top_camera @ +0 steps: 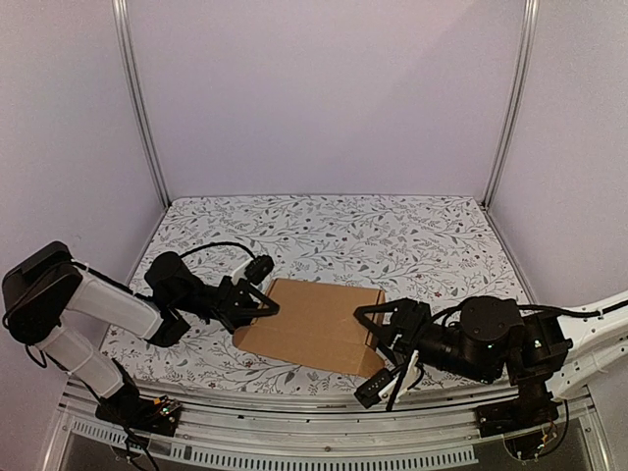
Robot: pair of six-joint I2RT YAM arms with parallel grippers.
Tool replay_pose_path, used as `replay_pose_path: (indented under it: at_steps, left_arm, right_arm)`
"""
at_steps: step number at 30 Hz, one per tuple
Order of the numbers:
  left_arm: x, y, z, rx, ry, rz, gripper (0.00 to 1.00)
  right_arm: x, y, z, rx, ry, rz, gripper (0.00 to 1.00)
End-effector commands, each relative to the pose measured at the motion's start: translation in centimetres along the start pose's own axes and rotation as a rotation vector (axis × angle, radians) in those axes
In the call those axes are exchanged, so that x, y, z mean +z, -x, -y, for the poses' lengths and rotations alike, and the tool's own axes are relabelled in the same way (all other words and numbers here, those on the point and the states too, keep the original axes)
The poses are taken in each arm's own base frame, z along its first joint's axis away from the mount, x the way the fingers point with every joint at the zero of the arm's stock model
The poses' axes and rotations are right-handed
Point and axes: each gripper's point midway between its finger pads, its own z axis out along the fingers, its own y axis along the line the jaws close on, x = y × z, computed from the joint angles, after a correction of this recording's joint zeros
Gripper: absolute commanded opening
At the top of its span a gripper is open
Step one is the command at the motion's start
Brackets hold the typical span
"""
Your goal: Fold the paper box
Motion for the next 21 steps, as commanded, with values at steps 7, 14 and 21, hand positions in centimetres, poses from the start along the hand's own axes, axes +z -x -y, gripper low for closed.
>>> replay_pose_path:
  at_steps: [7, 14, 21]
  left_arm:
    - [0.3, 0.1, 3.2, 0.191, -0.073, 0.003, 0.70]
    - [0.3, 1.5, 3.8, 0.246, 0.023, 0.053, 0.81]
    - [-1.0, 2.9, 3.0, 0.355, 0.306, 0.112, 0.83]
  right_arm:
    - [-0.5, -0.6, 0.8, 0.095, -0.029, -0.044, 0.37]
    - [-1.0, -0.8, 0.3, 0.199, -0.011, -0.048, 0.33]
    - [-1.6, -0.9, -0.2, 0.423, 0.035, -0.045, 0.31]
